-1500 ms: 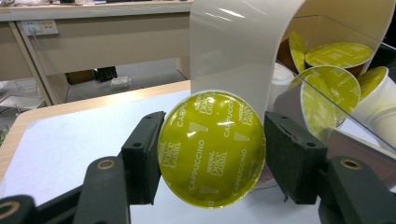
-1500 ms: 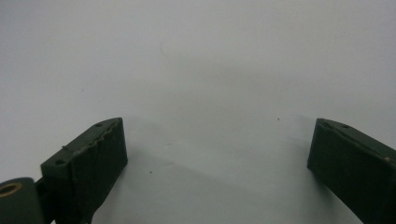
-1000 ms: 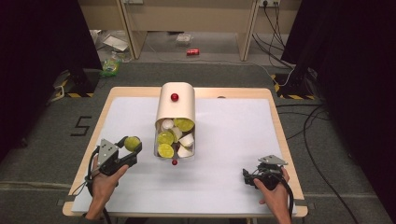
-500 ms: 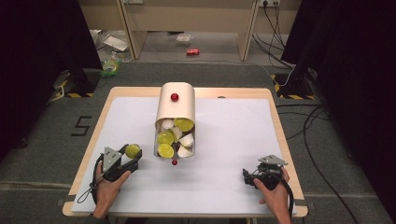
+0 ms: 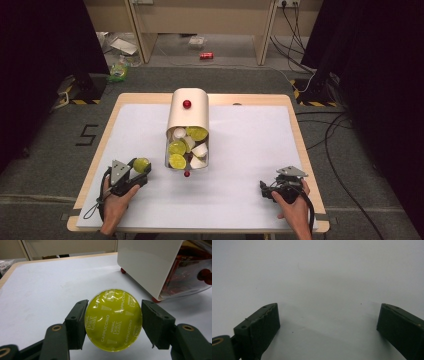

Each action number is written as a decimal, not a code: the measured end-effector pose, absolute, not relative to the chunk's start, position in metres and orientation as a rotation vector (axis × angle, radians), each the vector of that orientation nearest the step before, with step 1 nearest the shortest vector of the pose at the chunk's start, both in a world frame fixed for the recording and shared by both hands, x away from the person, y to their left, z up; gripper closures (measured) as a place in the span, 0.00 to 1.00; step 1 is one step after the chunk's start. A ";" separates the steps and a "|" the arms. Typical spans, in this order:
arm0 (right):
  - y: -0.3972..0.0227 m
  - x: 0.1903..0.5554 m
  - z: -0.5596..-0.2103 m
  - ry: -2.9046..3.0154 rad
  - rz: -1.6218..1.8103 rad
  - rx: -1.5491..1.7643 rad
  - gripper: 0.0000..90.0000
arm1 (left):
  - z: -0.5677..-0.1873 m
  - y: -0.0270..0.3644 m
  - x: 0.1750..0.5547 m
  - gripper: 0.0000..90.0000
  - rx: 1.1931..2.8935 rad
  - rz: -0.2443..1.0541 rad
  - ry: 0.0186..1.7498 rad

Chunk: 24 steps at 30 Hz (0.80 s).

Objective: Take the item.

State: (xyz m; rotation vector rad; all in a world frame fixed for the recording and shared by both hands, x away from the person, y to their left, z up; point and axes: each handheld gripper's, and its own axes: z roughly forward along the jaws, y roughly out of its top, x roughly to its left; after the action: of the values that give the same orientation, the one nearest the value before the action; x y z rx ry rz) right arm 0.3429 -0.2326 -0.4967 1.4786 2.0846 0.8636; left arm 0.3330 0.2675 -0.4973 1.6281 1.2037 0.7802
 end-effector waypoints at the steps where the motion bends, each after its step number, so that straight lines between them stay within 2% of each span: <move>1: -0.233 0.343 -0.497 2.085 0.864 1.478 0.05 | -0.497 0.268 0.333 0.45 1.635 0.776 1.209; 24: -0.233 0.343 -0.497 2.086 0.864 1.478 0.05 | -0.498 0.268 0.342 0.43 1.694 0.702 1.300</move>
State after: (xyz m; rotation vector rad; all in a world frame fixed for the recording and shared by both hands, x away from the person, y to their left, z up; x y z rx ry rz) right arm 0.3430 -0.2327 -0.4967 1.4784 2.0857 0.8643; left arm 0.3423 0.2680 -0.4981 1.6939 1.2996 0.7016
